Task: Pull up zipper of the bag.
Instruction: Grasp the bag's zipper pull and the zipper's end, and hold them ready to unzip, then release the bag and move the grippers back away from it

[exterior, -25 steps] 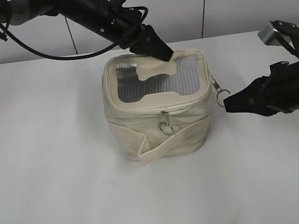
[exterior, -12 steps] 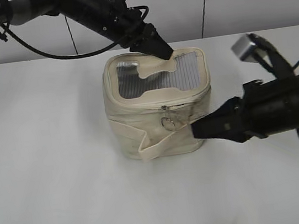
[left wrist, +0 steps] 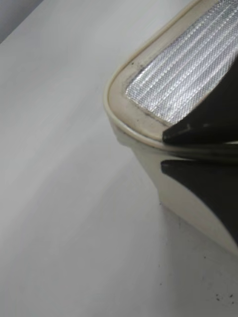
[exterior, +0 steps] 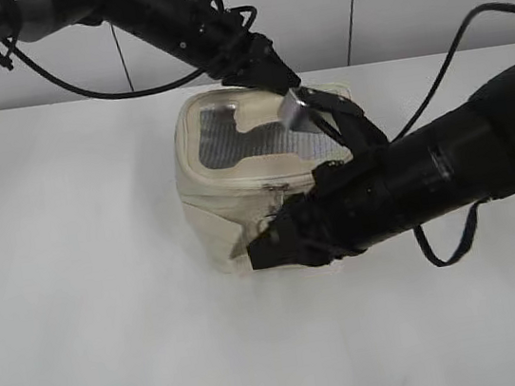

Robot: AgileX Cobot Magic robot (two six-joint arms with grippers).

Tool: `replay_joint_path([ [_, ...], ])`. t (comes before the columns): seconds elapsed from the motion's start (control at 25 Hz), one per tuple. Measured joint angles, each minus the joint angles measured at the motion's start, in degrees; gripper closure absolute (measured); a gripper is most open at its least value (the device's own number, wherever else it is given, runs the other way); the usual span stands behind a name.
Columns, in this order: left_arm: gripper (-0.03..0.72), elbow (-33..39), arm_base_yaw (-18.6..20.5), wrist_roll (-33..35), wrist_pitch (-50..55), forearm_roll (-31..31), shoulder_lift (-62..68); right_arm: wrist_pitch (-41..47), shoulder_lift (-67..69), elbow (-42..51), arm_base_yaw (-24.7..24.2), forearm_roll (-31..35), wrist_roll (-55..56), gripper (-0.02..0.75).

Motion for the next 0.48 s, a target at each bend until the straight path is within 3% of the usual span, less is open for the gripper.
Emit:
replay_joint_path([
  [0.08, 0.503, 0.0, 0.0, -0.59, -1.3, -0.36, -0.19, 1.91, -0.39, 0.26, -1.67, -5.97, 5.96, 0.596],
  [0.2, 0.356, 0.0, 0.19, -3.03, -1.83, 0.51, -1.0, 4.93, -3.34, 1.79, -5.57, -16.66, 13.75, 0.37],
  [0.32, 0.368, 0.0, 0.67, -6.59, -1.51, 3.04, -3.37, 6.71, -8.52, 3.59, -10.47, -26.37, 21.41, 0.264],
  [0.48, 0.42, 0.38, 0.91, -12.81, -0.88, 10.69, -8.75, 8.69, -17.58, 6.56, -15.4, -35.92, 30.83, 0.25],
])
